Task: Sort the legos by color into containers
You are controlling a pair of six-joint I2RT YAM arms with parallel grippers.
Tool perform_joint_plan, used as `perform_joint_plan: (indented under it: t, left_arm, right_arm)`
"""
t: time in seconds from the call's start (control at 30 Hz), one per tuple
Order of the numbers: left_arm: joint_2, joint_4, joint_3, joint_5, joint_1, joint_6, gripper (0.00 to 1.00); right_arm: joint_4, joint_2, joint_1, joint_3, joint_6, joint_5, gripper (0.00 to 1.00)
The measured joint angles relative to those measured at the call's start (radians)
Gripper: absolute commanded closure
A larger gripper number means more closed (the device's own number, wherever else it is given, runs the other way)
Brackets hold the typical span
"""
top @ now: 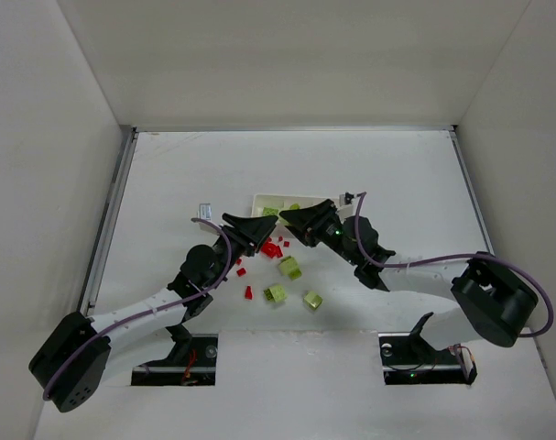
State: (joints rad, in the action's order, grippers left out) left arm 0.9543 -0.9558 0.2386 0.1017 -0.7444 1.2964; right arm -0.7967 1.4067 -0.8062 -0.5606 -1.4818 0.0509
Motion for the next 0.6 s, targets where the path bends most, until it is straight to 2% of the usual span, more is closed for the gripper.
perform_joint_plan:
  t: [0.6]
  left_arm:
    - [0.061,0.002,-0.014,0.000,0.008,0.051,0.51]
  right_arm:
    - [-0.066,0.016,-0.027,0.000,-0.041,0.047,0.72]
